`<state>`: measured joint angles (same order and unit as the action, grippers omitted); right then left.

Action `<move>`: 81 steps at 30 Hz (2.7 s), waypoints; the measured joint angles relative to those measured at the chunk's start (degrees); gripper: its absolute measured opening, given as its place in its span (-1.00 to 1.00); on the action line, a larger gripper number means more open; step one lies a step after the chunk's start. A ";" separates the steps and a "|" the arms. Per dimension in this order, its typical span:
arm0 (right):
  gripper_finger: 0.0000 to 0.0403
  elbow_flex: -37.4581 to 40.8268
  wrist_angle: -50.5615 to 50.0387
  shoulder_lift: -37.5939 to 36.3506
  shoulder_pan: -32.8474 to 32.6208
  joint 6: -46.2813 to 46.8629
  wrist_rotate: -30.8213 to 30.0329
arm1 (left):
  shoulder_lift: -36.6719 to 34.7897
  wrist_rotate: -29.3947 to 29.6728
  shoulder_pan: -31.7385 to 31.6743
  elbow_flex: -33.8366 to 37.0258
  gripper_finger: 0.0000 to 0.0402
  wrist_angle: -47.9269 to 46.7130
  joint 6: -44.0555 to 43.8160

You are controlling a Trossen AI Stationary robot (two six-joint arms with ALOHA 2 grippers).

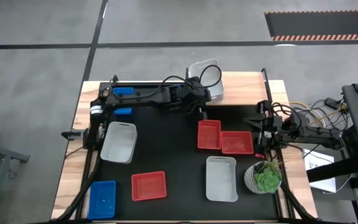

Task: Stack baskets on shelf by color
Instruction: Put the top right gray bin on the shelf, then put the top left red bin on the shelf

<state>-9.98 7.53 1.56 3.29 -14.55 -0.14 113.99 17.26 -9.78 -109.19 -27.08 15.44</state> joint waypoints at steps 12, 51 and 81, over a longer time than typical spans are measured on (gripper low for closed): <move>-0.96 0.00 0.00 0.00 0.00 0.39 0.00 | 0.00 0.09 -0.03 0.04 -1.00 -1.02 1.73; -0.96 -0.02 0.29 0.00 0.00 0.57 0.00 | -4.26 0.17 0.18 0.09 -0.41 -5.27 1.46; -0.96 -0.02 -3.83 0.44 0.00 4.66 -0.32 | -28.70 -1.79 34.24 45.69 -0.41 20.48 -10.67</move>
<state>-10.00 3.70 2.00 3.29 -9.89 -0.46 85.29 15.46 24.46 -63.49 -6.61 4.77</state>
